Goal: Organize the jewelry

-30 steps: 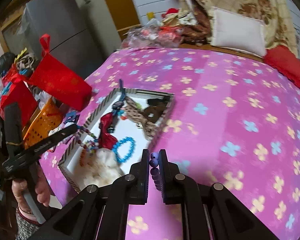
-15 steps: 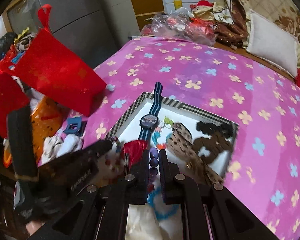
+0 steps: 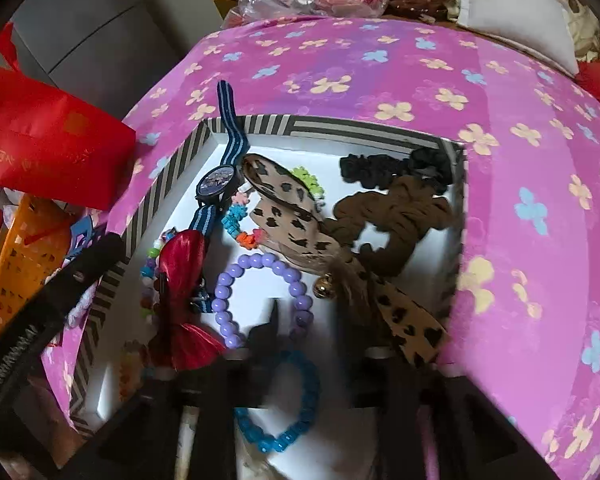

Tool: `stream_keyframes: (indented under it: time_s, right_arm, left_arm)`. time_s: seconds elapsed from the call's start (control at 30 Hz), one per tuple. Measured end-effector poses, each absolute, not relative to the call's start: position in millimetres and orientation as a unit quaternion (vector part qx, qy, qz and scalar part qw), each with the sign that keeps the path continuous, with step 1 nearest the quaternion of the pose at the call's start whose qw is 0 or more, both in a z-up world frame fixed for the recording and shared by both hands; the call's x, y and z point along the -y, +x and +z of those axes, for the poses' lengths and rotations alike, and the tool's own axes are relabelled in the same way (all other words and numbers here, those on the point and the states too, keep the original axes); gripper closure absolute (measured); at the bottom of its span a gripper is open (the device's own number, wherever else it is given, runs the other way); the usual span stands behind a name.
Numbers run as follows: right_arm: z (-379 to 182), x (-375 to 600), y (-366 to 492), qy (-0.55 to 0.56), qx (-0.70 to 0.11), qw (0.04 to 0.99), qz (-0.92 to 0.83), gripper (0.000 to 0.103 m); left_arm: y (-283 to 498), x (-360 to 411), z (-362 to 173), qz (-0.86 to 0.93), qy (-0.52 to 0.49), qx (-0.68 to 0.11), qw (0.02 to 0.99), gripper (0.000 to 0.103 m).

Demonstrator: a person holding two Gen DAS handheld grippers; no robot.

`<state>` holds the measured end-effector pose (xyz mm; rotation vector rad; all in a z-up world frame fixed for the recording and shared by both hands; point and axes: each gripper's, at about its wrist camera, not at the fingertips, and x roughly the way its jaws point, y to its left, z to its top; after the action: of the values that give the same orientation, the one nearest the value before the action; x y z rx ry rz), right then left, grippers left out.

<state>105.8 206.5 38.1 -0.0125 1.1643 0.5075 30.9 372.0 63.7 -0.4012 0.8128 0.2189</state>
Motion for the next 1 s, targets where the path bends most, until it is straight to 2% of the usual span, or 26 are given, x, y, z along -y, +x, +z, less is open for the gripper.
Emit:
stream_keyframes:
  time_s: [0.33, 0.63, 0.7, 0.77, 0.87, 0.93, 1.0]
  right_arm:
    - [82.4, -140.3, 39.3, -0.025, -0.475, 0.852, 0.22, 0.057]
    - [78.0, -36.9, -53.0, -0.059, -0.448, 0.88, 0.144, 0.056]
    - [77.1, -15.9, -69.0, -0.06, -0.445, 0.883, 0.132, 0.056]
    - [77.3, 4.1, -86.5, -0.068, -0.44, 0.888, 0.115, 0.055]
    - [77.8, 27.8, -108.5, -0.064, -0.438, 0.891, 0.103, 0.051]
    - [79.2, 43.0, -121.9, -0.055, -0.432, 0.895, 0.097, 0.05]
    - [82.5, 51.6, -131.9, -0.049, -0.425, 0.899, 0.095, 0.05]
  left_arm:
    - [8.8, -359.5, 85.6, 0.133, -0.151, -0.348, 0.916, 0.054]
    - [-40.9, -328.1, 102.1, 0.203, -0.1, -0.29, 0.93, 0.053]
    - [-58.5, -313.7, 108.8, 0.212, -0.092, -0.271, 0.934, 0.044]
    - [-77.5, -295.2, 118.2, 0.214, -0.079, -0.245, 0.942, 0.026]
    - [-111.9, -257.0, 135.3, 0.224, -0.035, -0.2, 0.953, 0.011]
    - [-134.4, -228.6, 144.3, 0.228, -0.007, -0.185, 0.956, 0.005]
    - [-150.1, -209.3, 151.7, 0.216, -0.007, -0.18, 0.96, 0.004]
